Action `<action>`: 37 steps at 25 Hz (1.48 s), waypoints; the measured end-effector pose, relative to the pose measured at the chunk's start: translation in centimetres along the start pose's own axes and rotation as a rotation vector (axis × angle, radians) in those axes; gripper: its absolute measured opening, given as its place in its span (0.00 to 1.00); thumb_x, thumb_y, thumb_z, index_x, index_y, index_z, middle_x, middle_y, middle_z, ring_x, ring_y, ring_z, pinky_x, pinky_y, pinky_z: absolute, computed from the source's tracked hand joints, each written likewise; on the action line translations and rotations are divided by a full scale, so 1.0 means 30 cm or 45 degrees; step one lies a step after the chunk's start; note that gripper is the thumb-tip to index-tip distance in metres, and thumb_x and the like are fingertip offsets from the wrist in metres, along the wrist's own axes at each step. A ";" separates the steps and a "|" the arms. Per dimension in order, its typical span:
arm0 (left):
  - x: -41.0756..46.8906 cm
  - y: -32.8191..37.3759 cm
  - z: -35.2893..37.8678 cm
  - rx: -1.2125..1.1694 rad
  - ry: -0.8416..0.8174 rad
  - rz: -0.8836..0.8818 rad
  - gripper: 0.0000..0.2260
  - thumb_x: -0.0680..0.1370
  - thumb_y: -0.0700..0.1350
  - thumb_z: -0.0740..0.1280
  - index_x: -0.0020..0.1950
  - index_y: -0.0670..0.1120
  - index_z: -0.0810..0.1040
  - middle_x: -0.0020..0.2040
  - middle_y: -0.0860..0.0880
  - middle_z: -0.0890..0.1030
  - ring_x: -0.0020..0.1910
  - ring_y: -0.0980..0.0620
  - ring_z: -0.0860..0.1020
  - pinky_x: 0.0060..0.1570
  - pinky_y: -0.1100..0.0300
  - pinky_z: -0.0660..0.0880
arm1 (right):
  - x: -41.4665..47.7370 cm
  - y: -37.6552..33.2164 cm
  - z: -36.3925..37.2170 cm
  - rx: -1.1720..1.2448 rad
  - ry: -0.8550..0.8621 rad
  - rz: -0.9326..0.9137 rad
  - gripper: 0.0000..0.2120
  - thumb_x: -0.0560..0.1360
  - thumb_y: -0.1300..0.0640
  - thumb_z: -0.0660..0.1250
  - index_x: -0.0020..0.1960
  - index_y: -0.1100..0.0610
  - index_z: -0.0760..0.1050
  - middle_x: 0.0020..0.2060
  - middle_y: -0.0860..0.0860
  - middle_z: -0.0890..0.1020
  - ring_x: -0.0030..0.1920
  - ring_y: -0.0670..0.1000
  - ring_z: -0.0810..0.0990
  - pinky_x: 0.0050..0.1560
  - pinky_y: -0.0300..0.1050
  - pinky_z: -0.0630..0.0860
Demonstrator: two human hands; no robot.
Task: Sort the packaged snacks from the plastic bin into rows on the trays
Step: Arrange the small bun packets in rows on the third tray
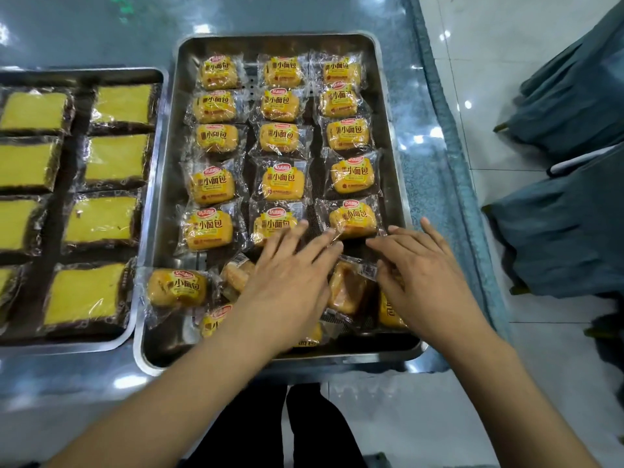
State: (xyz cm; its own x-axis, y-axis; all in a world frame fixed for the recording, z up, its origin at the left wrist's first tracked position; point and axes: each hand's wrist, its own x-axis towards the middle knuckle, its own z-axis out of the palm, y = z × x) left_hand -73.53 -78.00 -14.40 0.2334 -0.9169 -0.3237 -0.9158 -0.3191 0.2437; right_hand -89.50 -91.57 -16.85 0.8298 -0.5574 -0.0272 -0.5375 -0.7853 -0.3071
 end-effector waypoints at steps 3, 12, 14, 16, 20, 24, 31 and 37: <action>-0.112 0.055 0.043 -0.052 -0.026 0.083 0.25 0.84 0.53 0.51 0.81 0.54 0.52 0.82 0.55 0.54 0.81 0.47 0.47 0.78 0.49 0.37 | -0.054 0.008 0.008 0.044 0.039 0.039 0.13 0.76 0.58 0.67 0.60 0.54 0.81 0.54 0.50 0.83 0.63 0.53 0.78 0.77 0.54 0.58; -0.221 0.007 0.094 -0.109 0.056 -0.074 0.24 0.83 0.58 0.45 0.78 0.56 0.60 0.79 0.53 0.63 0.79 0.48 0.54 0.79 0.48 0.48 | -0.075 -0.100 0.023 0.107 0.054 -0.060 0.16 0.75 0.56 0.64 0.60 0.53 0.82 0.57 0.47 0.83 0.65 0.52 0.77 0.77 0.57 0.59; -0.272 -0.049 0.081 -0.111 0.110 -0.187 0.23 0.83 0.58 0.47 0.77 0.56 0.63 0.77 0.54 0.65 0.78 0.49 0.56 0.78 0.49 0.49 | -0.050 -0.170 0.044 0.167 0.016 -0.117 0.17 0.75 0.55 0.62 0.62 0.52 0.81 0.58 0.47 0.83 0.64 0.51 0.77 0.77 0.56 0.59; -0.338 -0.119 0.072 -0.105 0.179 -0.321 0.22 0.82 0.56 0.49 0.74 0.55 0.67 0.74 0.54 0.69 0.76 0.48 0.60 0.76 0.49 0.52 | -0.015 -0.247 0.061 0.207 -0.044 -0.174 0.17 0.77 0.56 0.61 0.64 0.52 0.80 0.59 0.47 0.82 0.64 0.50 0.76 0.78 0.54 0.58; -0.466 -0.245 0.088 -0.030 0.243 -0.514 0.20 0.82 0.53 0.53 0.71 0.50 0.72 0.71 0.50 0.73 0.72 0.45 0.66 0.72 0.46 0.59 | 0.086 -0.411 0.098 0.226 -0.175 -0.358 0.18 0.78 0.53 0.62 0.68 0.49 0.76 0.62 0.47 0.80 0.66 0.50 0.75 0.78 0.52 0.56; -0.500 -0.292 0.136 0.086 0.145 -0.535 0.21 0.83 0.54 0.52 0.72 0.49 0.72 0.73 0.48 0.72 0.74 0.44 0.66 0.73 0.44 0.61 | 0.164 -0.506 0.181 0.101 -0.393 -0.508 0.20 0.82 0.50 0.59 0.74 0.47 0.70 0.70 0.46 0.75 0.71 0.49 0.70 0.80 0.53 0.49; -0.518 -0.331 0.199 0.106 0.121 -0.494 0.23 0.82 0.54 0.55 0.76 0.48 0.68 0.71 0.49 0.75 0.74 0.43 0.67 0.73 0.42 0.62 | 0.144 -0.491 0.168 -0.132 -0.441 -0.396 0.14 0.81 0.49 0.55 0.59 0.49 0.77 0.55 0.46 0.78 0.59 0.52 0.75 0.68 0.52 0.62; -0.461 -0.354 0.140 0.061 0.303 -0.549 0.23 0.80 0.50 0.51 0.73 0.47 0.71 0.69 0.45 0.72 0.68 0.42 0.69 0.68 0.45 0.65 | 0.173 -0.590 0.199 0.034 -0.306 -0.557 0.20 0.80 0.51 0.58 0.71 0.50 0.72 0.66 0.49 0.77 0.67 0.52 0.74 0.73 0.53 0.62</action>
State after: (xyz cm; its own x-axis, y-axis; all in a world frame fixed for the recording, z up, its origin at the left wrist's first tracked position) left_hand -68.40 -60.93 -16.35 0.6573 -0.7349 -0.1669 -0.7321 -0.6752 0.0896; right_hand -74.78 -78.94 -17.24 0.9894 -0.0971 -0.1079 -0.1302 -0.9226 -0.3631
